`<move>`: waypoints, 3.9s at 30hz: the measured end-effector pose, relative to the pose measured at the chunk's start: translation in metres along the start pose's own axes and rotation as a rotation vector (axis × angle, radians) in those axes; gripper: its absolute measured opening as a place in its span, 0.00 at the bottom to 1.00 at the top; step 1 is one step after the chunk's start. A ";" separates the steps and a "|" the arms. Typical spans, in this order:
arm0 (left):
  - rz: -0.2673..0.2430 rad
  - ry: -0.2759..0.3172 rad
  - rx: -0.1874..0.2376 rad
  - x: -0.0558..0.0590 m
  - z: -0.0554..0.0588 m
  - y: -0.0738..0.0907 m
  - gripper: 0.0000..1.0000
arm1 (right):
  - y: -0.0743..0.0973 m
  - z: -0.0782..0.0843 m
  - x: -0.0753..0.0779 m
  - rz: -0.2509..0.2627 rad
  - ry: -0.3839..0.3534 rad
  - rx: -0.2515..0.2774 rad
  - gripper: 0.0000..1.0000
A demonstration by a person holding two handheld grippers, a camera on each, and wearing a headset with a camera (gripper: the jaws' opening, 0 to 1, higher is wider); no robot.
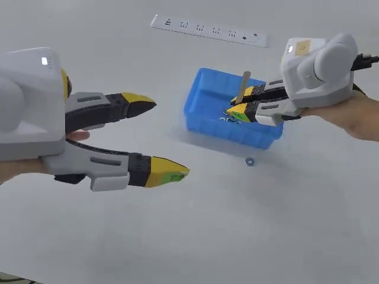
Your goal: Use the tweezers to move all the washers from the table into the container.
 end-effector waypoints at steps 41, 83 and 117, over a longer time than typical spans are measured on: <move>0.156 -0.202 0.053 -0.012 -0.077 -0.106 0.29 | 0.018 -0.029 -0.019 -0.041 0.095 0.028 0.07; 0.252 -0.373 0.059 -0.017 -0.076 -0.110 0.06 | 0.024 -0.040 -0.023 -0.018 0.153 0.026 0.20; 0.249 -0.349 0.069 0.023 -0.069 -0.096 0.06 | 0.092 0.023 -0.095 0.067 -0.008 0.115 0.57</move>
Point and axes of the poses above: the centre of the closed fingertips' face, and the gripper's own axes: y roughly backward along the fingers, x roughly to its right, z roughly out of its underside, the point moved 3 cm from there along y, roughly backward along the fingers, and after that the axes turned 11 degrees about -z, right-handed, at the moved point
